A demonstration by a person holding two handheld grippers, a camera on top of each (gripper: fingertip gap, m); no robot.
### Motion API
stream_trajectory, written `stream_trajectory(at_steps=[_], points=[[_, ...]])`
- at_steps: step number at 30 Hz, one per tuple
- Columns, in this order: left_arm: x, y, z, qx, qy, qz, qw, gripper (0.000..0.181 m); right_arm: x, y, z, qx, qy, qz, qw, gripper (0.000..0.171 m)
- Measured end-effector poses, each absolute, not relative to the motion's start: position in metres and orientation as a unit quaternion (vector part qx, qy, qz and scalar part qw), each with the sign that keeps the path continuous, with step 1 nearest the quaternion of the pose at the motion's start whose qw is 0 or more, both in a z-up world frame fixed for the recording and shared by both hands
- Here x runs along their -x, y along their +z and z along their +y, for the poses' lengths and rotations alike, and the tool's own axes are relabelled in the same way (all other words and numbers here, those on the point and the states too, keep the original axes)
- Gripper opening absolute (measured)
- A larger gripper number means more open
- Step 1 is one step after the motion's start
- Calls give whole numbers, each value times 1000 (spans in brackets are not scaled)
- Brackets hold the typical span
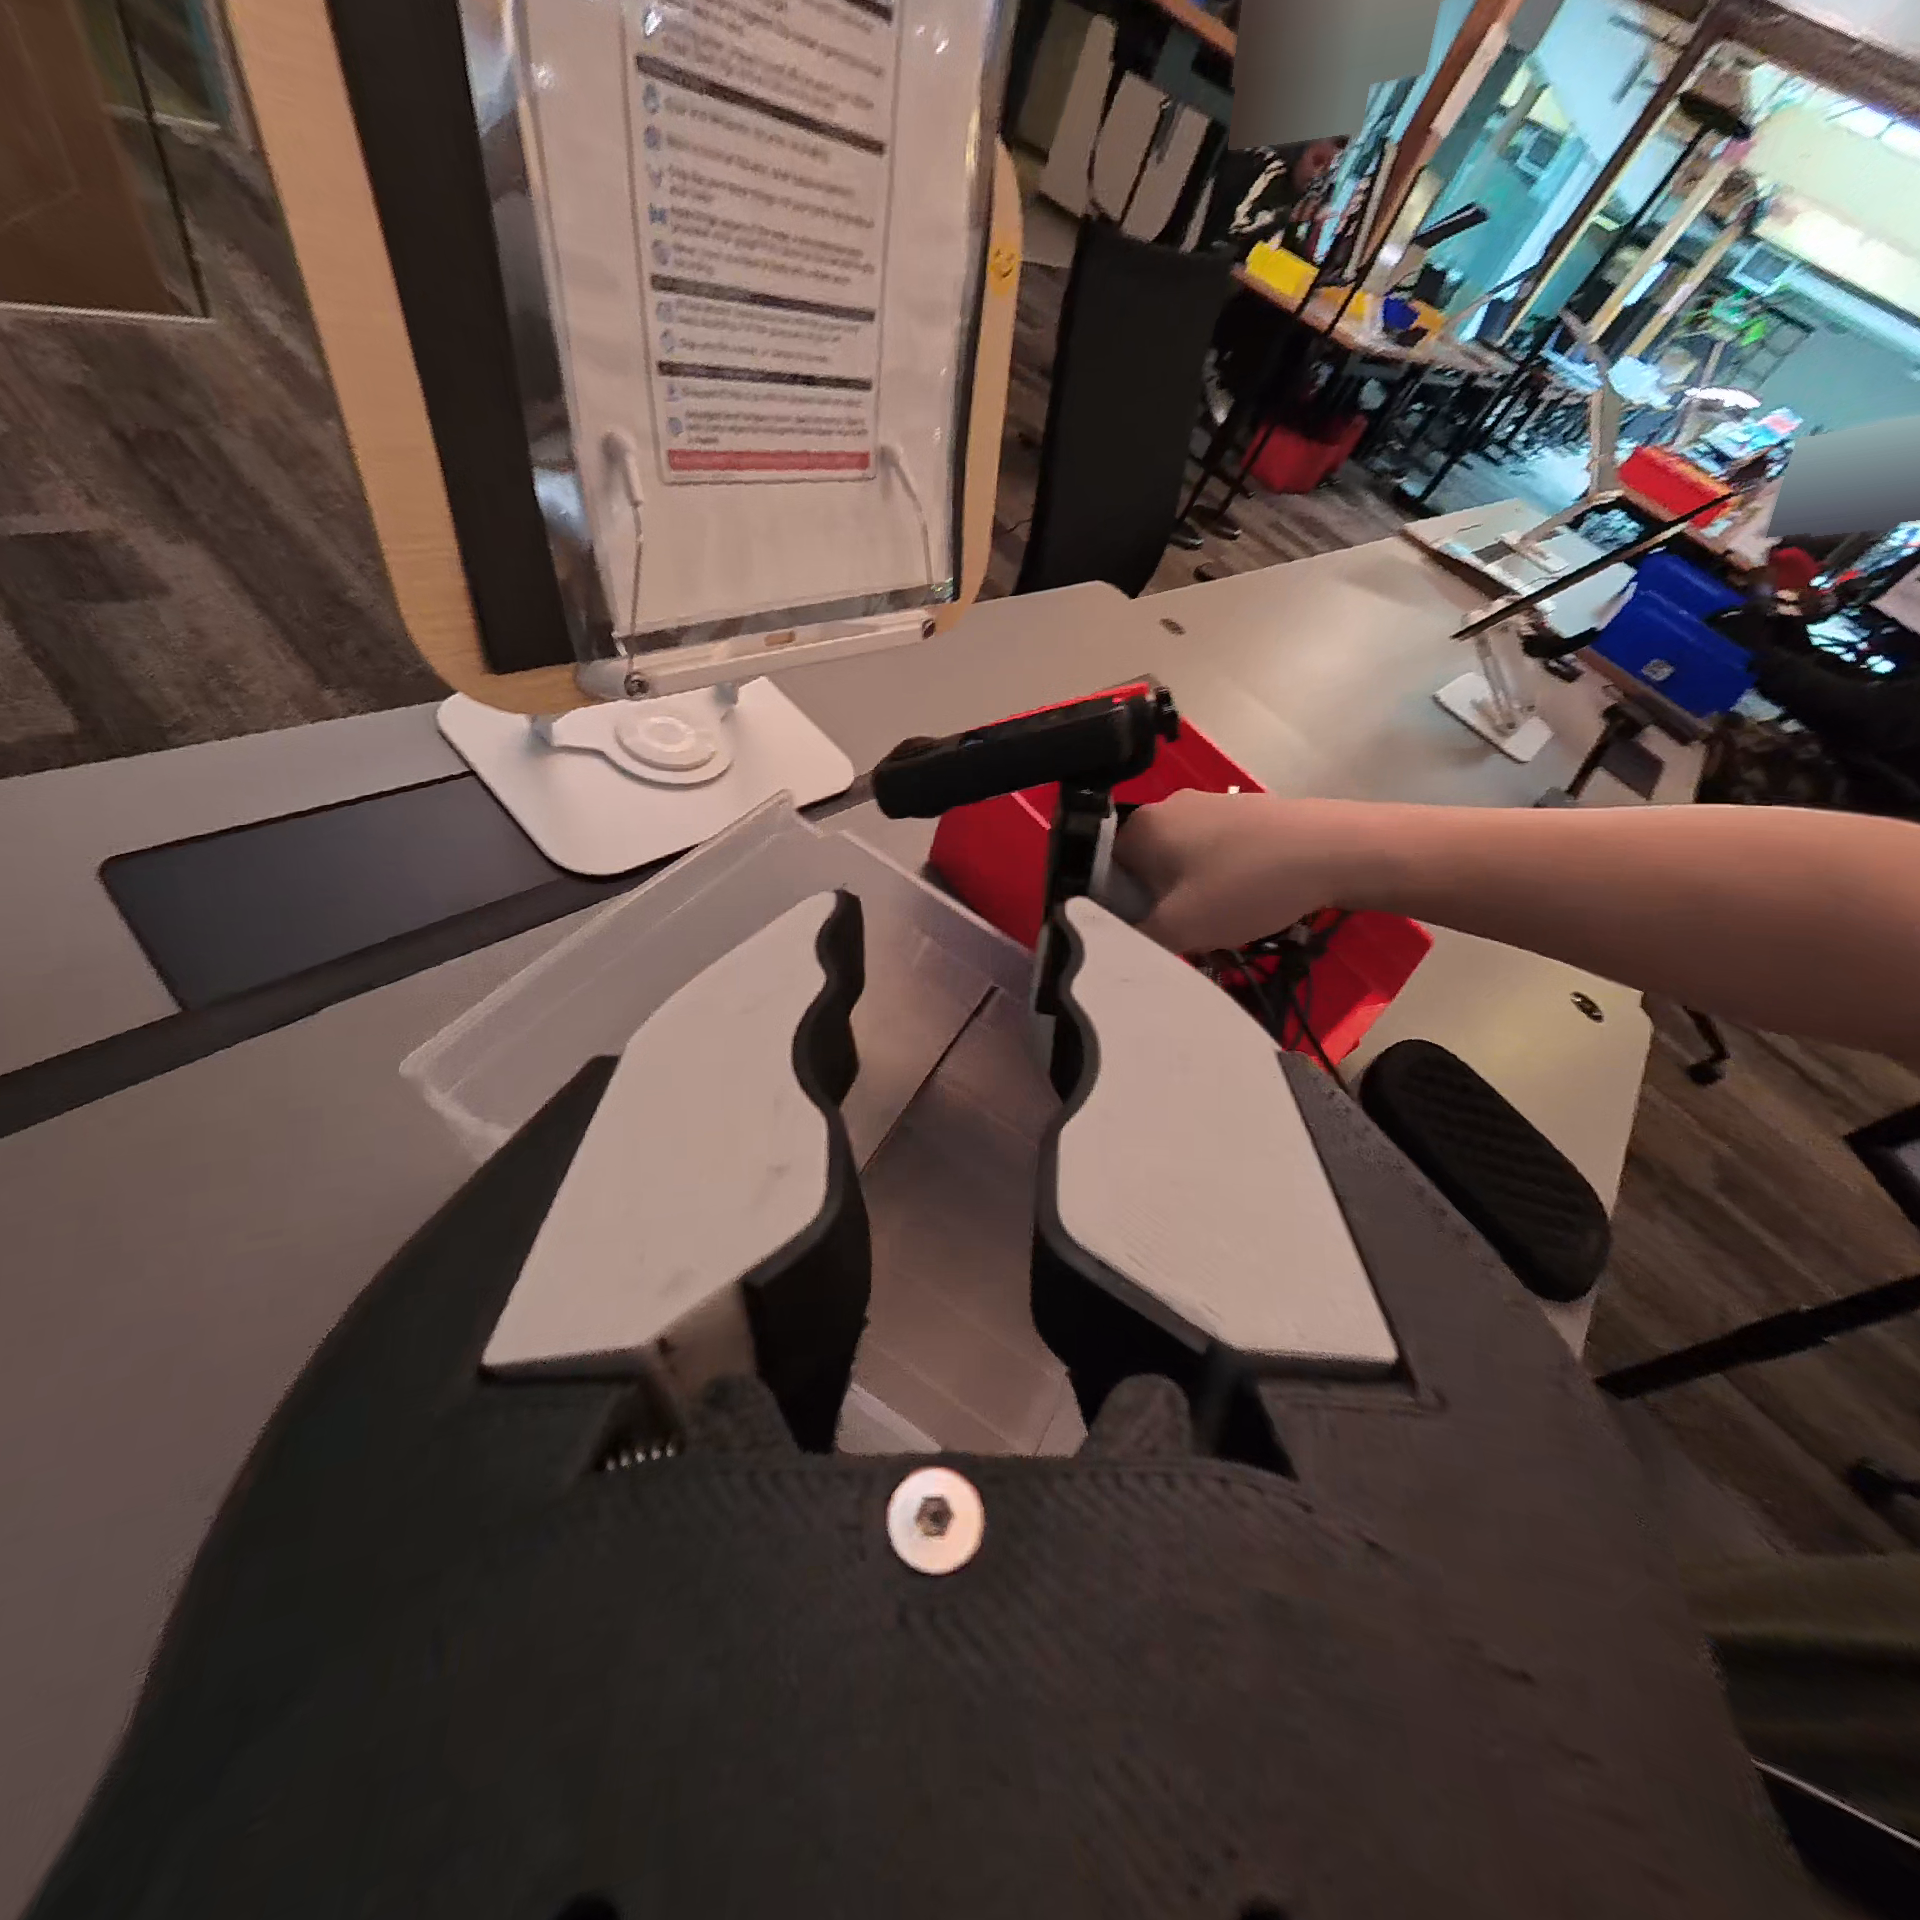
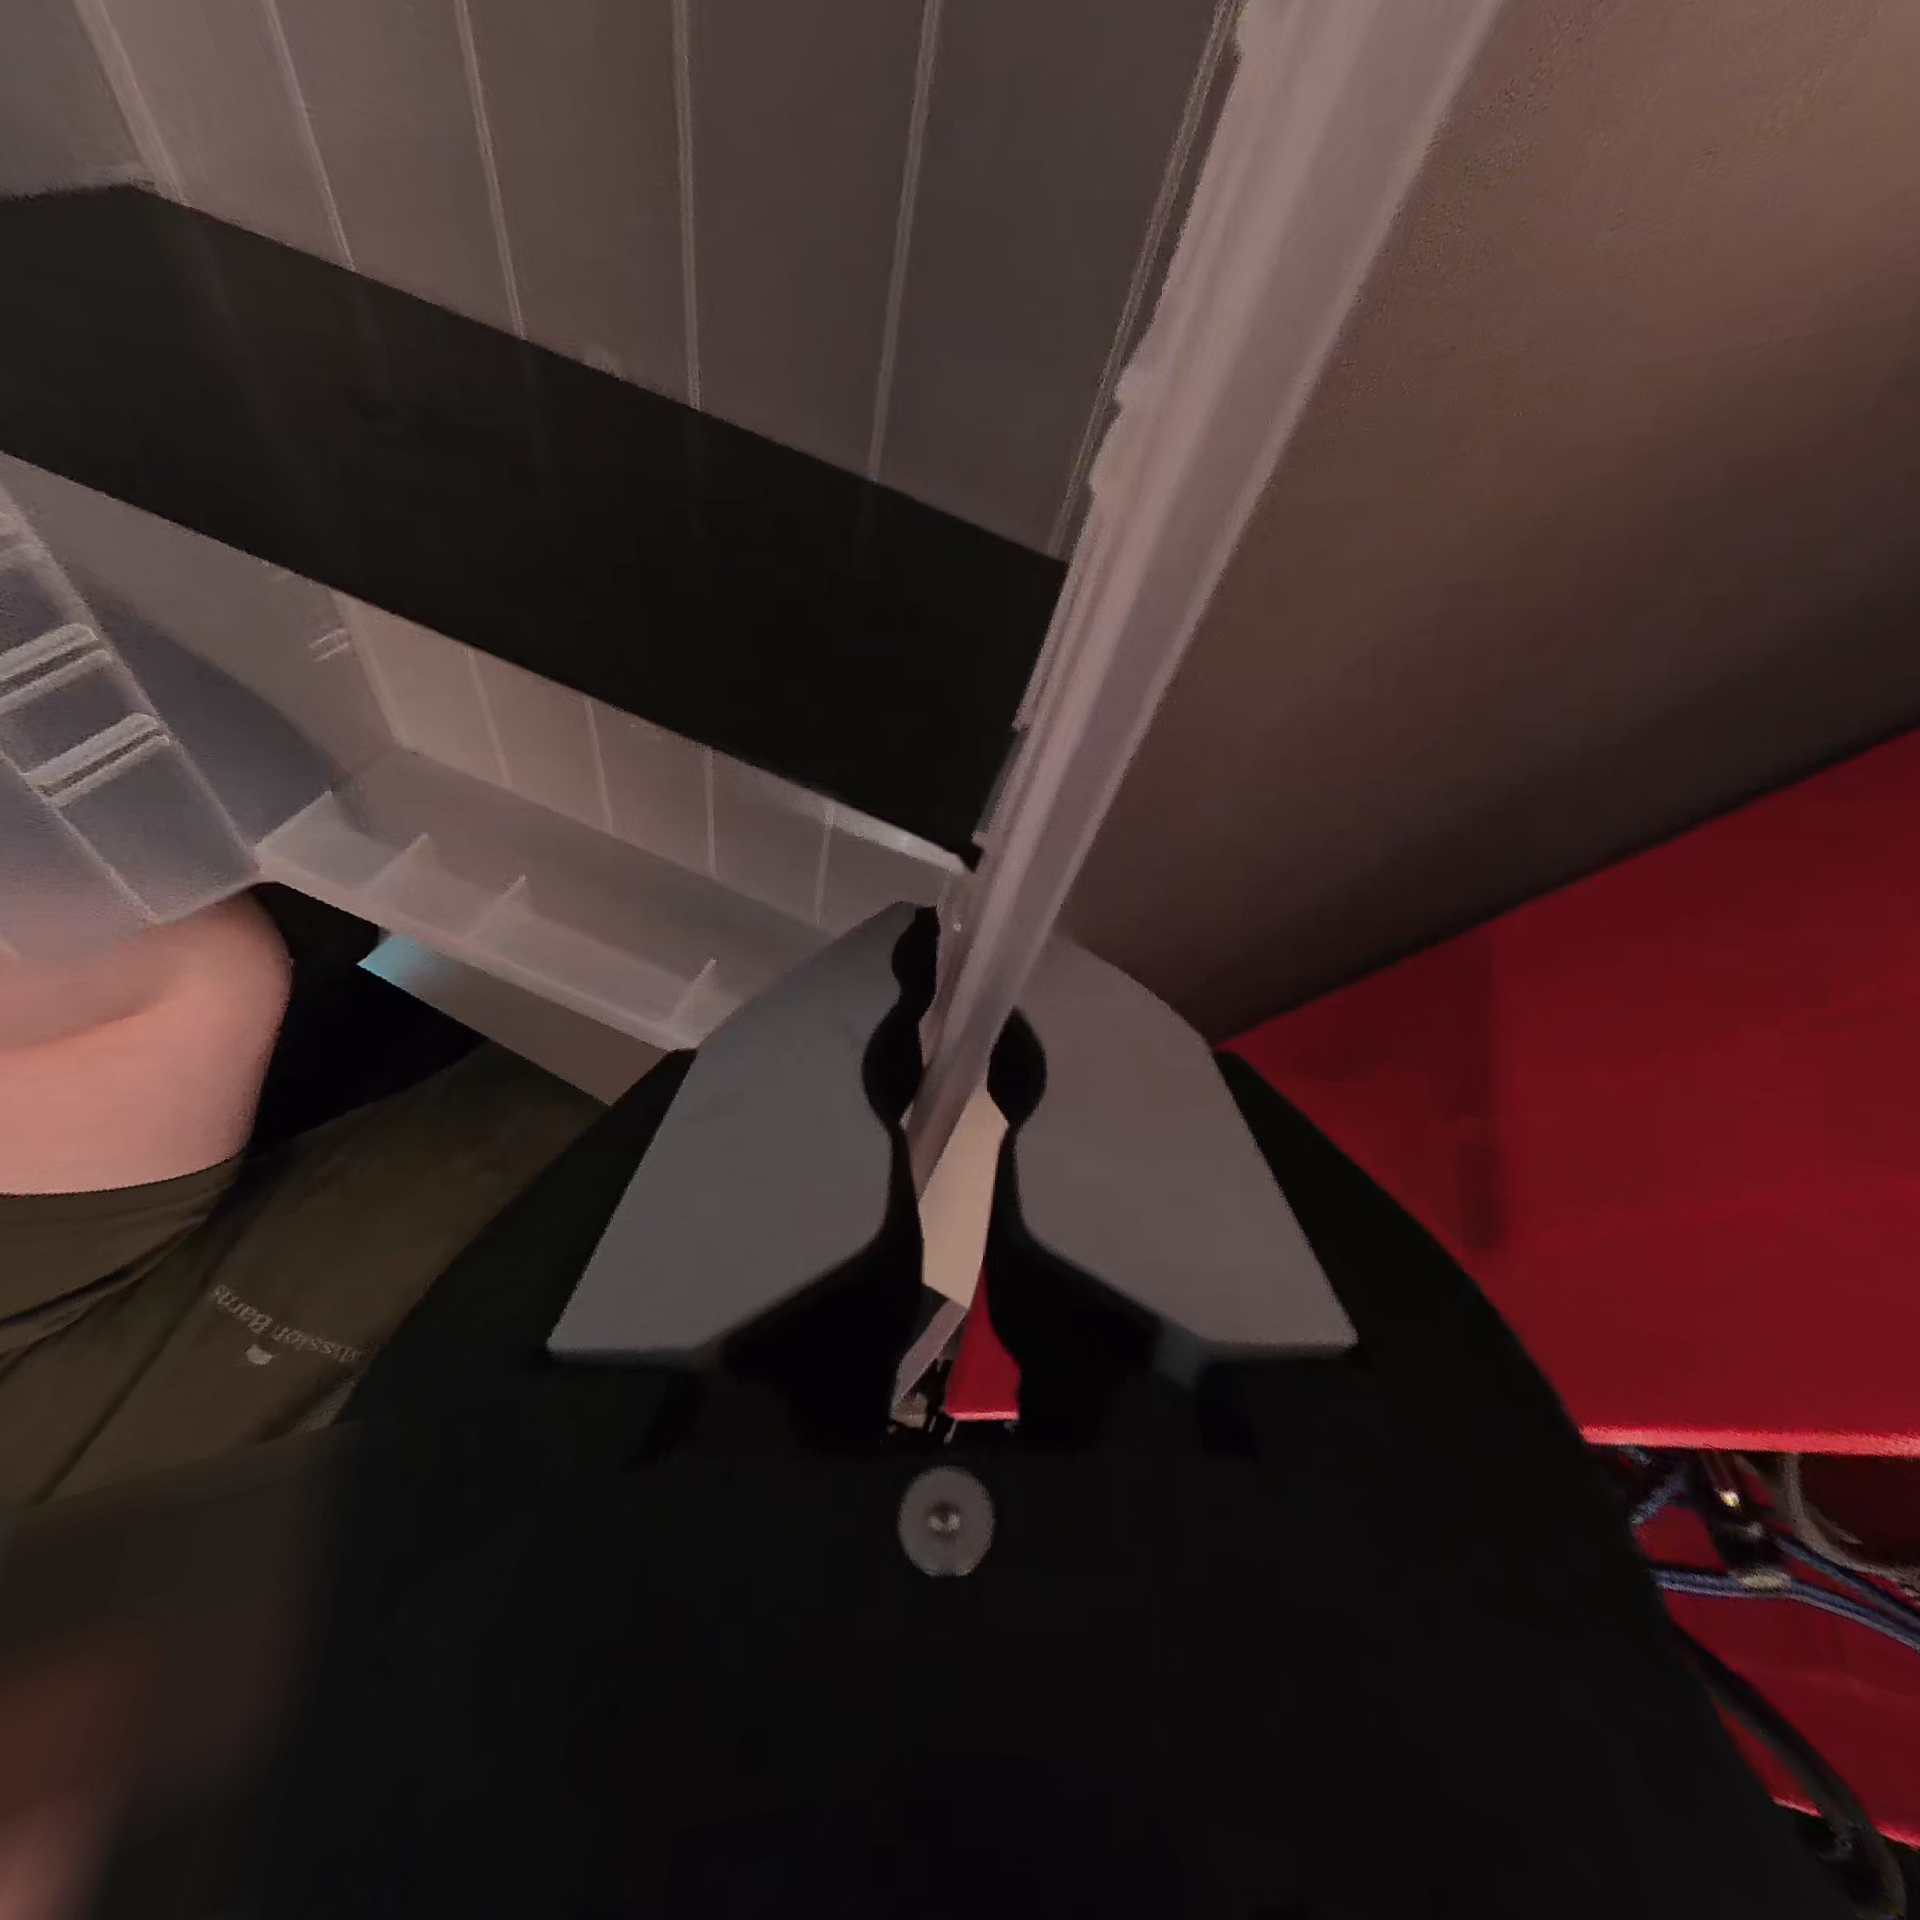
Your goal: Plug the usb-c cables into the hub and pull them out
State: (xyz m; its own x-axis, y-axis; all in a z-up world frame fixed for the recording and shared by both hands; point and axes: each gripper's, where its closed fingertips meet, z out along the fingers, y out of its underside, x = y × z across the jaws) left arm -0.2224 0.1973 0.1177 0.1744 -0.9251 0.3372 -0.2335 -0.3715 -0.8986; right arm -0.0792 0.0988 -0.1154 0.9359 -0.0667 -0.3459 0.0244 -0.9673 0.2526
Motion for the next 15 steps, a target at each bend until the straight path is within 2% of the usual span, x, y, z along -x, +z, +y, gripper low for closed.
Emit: stream_trajectory(at_steps=[4,7,12,15], points=[[227,133,188,658,-498,424,374,31,83,-104,102,-970,-208,-20,121,9],[240,152,182,640,-516,403,402,32,85,-73,106,-968,-229,-13,104,8],[264,159,201,656,-507,335,447,55,59,14,97,-967,-250,3,59,6],[254,147,200,663,-538,335,397,63,13,68,74,-969,-245,-6,19,6]])
